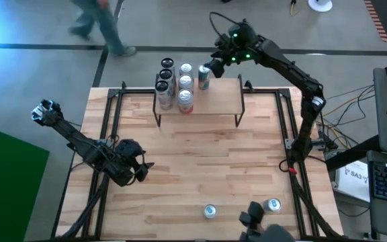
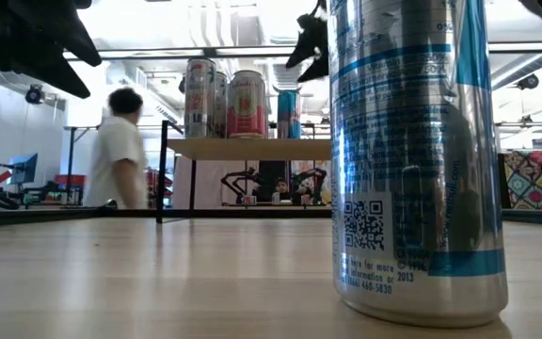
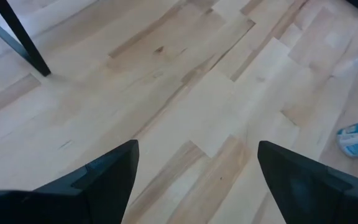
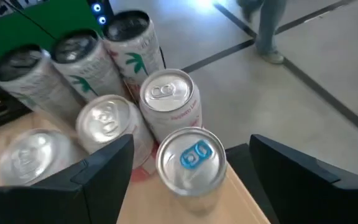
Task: Place canned beverage on shelf
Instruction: Put the left blue soda can on the shelf aligned with the other blue soda can
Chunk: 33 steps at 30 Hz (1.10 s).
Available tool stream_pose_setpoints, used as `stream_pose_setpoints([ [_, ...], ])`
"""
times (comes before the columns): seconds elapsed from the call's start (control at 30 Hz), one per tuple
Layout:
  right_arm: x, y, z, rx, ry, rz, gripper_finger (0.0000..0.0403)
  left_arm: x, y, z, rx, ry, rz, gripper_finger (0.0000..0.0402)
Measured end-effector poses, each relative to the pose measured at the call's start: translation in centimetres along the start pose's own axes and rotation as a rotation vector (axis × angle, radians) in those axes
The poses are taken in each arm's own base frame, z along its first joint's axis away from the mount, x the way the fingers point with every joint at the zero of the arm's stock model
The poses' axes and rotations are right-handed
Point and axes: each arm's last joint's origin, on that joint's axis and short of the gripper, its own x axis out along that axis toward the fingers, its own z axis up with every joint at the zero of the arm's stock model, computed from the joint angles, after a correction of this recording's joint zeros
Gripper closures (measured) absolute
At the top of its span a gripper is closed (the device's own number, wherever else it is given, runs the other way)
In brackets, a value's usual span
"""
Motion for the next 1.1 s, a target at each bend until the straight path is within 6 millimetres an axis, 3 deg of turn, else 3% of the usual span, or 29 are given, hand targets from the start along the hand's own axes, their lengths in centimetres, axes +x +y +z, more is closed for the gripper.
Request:
stream_pose_setpoints([
  [0.27,-5.2,2.4,-0.3,0.03,0.006,0.012,0.0109,-0.5,0.2,0.3,0.017,-0.05,-0.009,0.0087],
  [0.5,-7.9,7.6,-2.8,0.012,-0.017,0.01,0.0122,-0.6,0.1,0.5,0.089,-0.109,-0.005,0.0087],
  [0.73,-8.0,12.5,-6.4,0.069,-0.054,0.065,0.0126,-0.6,-0.2,0.6,0.115,-0.119,-0.027,0.0087],
  [1.1,-7.1,18.5,-11.6,0.108,0.061,0.057,0.0126,-0.7,-1.1,0.9,0.167,-0.124,-0.112,0.0087],
])
